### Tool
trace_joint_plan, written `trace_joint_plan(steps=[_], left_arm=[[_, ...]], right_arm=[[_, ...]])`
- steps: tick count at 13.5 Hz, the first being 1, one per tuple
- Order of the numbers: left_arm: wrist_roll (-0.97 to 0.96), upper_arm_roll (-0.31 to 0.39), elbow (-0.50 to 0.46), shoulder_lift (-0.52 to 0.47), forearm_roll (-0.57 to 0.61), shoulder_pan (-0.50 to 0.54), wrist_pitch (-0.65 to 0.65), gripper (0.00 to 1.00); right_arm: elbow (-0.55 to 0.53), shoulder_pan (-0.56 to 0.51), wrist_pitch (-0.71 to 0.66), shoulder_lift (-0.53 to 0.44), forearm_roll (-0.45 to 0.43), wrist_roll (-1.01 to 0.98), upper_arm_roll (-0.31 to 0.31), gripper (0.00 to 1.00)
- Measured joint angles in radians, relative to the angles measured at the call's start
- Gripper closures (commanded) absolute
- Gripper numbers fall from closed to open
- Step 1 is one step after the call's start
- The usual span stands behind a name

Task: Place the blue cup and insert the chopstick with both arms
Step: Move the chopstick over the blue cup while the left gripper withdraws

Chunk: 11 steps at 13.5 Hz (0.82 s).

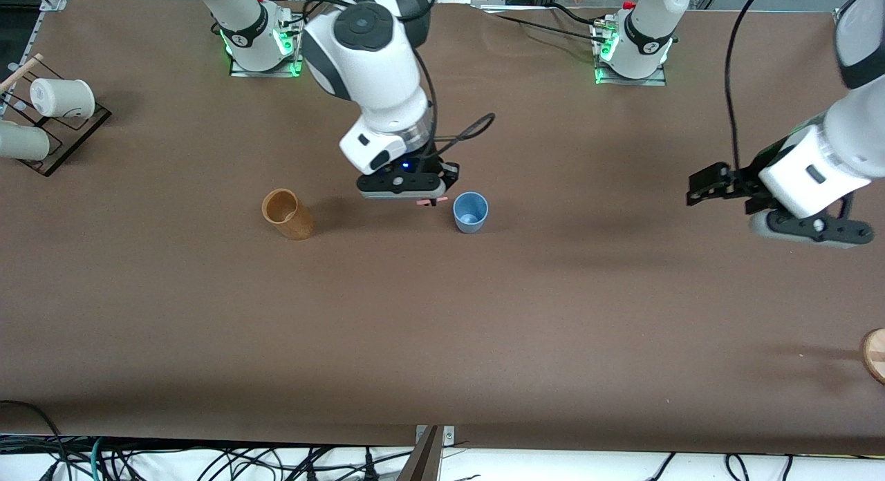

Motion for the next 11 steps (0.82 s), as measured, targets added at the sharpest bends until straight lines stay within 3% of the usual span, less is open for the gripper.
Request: trace_joint_plan(steps=[5, 11], left_arm=[[0.017, 0.017, -0.148, -0.089, 0.001, 0.000, -0.004, 0.00], [0.025, 0.019, -0.170, -0.088, 0.001, 0.000, 0.000, 0.00]], right_arm=[[0.033, 0.035, 0.051, 0.070, -0.042, 0.066, -0.002, 1.00], [0.050, 0.052, 0.051, 0.108, -0.093, 0.097, -0.003, 1.00]])
